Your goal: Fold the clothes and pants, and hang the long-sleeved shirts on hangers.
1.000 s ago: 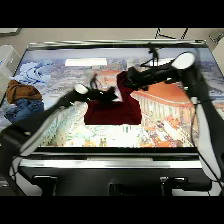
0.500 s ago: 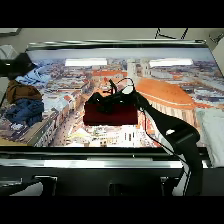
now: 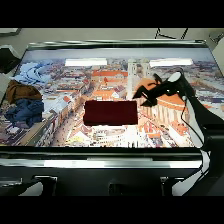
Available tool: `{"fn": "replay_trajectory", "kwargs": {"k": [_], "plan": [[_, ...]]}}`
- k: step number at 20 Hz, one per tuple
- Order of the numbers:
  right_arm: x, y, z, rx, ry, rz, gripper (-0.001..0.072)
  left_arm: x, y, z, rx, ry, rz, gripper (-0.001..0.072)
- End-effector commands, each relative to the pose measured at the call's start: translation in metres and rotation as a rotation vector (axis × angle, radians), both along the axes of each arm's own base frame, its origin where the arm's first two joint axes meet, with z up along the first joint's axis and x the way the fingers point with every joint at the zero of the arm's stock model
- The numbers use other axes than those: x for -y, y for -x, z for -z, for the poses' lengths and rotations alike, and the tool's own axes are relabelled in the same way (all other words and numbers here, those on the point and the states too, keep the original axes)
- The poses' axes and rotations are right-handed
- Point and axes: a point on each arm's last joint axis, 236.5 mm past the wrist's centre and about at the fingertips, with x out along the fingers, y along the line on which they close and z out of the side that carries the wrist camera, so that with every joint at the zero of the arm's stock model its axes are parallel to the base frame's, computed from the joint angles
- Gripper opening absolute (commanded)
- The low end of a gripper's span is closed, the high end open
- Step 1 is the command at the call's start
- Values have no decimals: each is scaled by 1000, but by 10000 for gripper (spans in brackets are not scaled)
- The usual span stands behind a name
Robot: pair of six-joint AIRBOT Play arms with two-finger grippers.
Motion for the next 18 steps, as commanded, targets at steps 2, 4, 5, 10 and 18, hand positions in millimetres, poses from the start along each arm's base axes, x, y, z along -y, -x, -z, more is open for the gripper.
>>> {"fn": "replay_trajectory", "kwargs": {"k": [2, 4, 5, 10, 18], "plan": [[13, 33, 35, -127, -79, -27, 659, 19, 1, -2, 4, -4, 41, 25], [-10, 32, 41, -128, -165, -50, 625, 30, 2, -2, 5, -4, 65, 25], [-18, 30, 44, -129, -194, -45, 606, 36, 2, -2, 5, -3, 78, 25], [-46, 31, 45, -102, -243, -93, 266, 57, 4, -2, 3, 6, 118, 25], [39, -19, -87, 253, -330, -46, 47, 58, 4, -2, 5, 6, 119, 25]]}}
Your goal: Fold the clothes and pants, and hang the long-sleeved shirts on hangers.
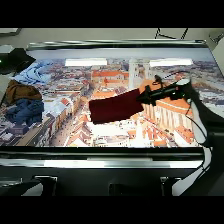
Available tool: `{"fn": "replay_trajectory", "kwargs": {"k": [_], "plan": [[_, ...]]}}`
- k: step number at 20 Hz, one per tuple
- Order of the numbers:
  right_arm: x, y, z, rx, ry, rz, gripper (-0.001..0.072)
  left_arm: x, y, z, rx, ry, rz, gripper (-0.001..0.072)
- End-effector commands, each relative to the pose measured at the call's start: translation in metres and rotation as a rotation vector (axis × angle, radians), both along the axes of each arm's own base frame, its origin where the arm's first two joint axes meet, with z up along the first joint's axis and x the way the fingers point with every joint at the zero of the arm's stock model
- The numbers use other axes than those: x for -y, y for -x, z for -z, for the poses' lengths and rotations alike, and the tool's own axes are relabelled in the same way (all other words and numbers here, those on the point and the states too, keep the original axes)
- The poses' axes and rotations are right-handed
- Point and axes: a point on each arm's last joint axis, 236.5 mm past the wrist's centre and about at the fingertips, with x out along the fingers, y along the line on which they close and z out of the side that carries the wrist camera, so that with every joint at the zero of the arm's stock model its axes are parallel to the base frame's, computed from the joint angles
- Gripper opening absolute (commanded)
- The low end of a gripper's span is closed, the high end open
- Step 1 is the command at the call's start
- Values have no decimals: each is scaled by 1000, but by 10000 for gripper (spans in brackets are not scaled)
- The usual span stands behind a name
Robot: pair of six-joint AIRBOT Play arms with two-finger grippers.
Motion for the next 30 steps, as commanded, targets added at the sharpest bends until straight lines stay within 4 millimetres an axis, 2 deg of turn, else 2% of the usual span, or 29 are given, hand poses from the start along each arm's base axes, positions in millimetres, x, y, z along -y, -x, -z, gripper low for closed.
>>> {"fn": "replay_trajectory", "kwargs": {"k": [1, 4, 8, 12, 15, 16, 18, 23, 25, 26, 30], "plan": [[80, -14, -54, 111, 80, 113, 47, 1, 0, 0, 2, 0, 1, 25], [189, -8, -81, 103, 246, 324, 47, 1, 0, 0, 2, 0, 1, 26], [309, 15, -129, 144, 323, 648, 45, 1, 0, 0, 2, 0, 1, 26], [405, 45, -175, 184, 358, 974, 45, 1, 0, 0, 2, 0, 1, 26], [454, 68, -201, 206, 363, 1178, 44, 1, 0, 0, 2, -1, 2, 26], [463, 78, -207, 201, 360, 1219, 44, 1, 0, 0, 2, -3, 3, 26], [469, 97, -209, 166, 352, 1247, 44, 1, 0, 0, 3, -3, 3, 26], [464, 147, -202, 40, 318, 1225, 44, 1, 0, 0, 5, -10, 8, 26], [452, 150, -202, 24, 291, 1183, 44, 1, -1, -1, 9, -12, 8, 26], [443, 144, -209, 55, 260, 1148, 44, 0, -1, -1, 13, -11, 6, 26], [422, 119, -258, 226, 61, 1110, 44, -2, -7, -9, 50, -7, -10, 26]]}}
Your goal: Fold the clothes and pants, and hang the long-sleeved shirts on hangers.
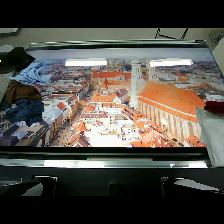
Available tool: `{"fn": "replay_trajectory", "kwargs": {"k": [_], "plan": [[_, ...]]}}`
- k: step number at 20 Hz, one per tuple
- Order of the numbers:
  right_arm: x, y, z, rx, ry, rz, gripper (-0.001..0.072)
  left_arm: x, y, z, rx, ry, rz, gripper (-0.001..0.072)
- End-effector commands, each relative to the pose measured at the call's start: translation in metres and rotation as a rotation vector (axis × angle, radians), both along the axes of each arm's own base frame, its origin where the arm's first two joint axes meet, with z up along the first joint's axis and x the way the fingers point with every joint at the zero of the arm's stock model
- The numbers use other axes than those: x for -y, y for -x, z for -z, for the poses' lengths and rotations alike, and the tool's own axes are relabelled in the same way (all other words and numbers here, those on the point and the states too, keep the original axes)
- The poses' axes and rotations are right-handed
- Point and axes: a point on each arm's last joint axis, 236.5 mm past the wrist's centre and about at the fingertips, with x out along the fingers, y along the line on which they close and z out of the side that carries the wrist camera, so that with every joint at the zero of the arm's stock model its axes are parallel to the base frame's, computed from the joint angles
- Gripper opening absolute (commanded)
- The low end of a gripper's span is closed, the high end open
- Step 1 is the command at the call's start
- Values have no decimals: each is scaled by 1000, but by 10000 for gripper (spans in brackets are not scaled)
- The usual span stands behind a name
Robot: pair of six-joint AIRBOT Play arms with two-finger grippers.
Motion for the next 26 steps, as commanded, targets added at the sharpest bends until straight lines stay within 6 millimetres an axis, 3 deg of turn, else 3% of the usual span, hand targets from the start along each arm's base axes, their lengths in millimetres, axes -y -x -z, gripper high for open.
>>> {"fn": "replay_trajectory", "kwargs": {"k": [1, 3, 6, 10, 16, 20, 24, 26], "plan": [[-16, -17, -43, 193, -57, -48, 44, -2, -6, -7, 38, 3, -15, 26], [-8, -18, -40, 183, -40, -19, 44, -3, -7, -9, 49, 5, -20, 26], [4, 3, 3, -8, 40, -10, 44, -3, -7, -9, 48, 4, -20, 26], [18, 68, 68, -394, 132, -25, 44, -3, -7, -9, 48, 4, -19, 26], [38, 137, 111, -735, 140, 61, 44, -3, -7, -9, 47, 4, -19, 26], [24, 169, 157, -884, 58, 60, 45, -3, -7, -9, 47, 5, -19, 26], [5, 190, 220, -976, -12, 40, 45, 6, -6, -9, 47, 5, 1, 26], [4, 195, 239, -992, -9, 44, 52, 12, -5, -9, 47, 6, 12, 26]]}}
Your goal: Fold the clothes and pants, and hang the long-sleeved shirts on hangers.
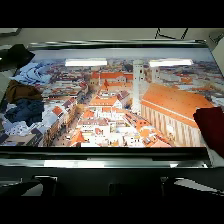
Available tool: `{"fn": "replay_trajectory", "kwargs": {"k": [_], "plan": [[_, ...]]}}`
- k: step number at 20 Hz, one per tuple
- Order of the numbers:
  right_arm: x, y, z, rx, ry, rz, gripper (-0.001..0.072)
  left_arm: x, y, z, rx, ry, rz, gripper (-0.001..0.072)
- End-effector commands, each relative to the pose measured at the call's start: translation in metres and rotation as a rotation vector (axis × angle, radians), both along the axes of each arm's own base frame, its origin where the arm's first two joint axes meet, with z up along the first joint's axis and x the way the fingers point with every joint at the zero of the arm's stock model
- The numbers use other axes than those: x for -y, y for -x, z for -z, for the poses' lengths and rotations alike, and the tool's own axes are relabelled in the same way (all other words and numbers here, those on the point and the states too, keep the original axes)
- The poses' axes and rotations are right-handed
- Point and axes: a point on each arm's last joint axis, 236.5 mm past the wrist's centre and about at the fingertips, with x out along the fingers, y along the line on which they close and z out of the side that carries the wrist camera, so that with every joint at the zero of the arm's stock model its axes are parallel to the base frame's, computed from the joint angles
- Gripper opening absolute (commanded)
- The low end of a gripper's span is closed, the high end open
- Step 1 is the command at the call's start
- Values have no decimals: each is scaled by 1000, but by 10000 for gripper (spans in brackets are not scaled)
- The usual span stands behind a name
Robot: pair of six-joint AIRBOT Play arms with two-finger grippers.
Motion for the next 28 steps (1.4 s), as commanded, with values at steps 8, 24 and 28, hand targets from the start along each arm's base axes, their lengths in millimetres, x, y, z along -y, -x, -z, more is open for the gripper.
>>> {"fn": "replay_trajectory", "kwargs": {"k": [8, 24, 28], "plan": [[70, -80, -67, 346, 340, -73, 688, 37, -3, -42, 121, 97, 54, 25], [-294, -280, -41, 340, 2, -1070, 690, -9, 60, 218, -646, -408, 46, 713], [-294, -281, -42, 344, 4, -1069, 689, -10, 61, 220, -657, -413, 48, 713]]}}
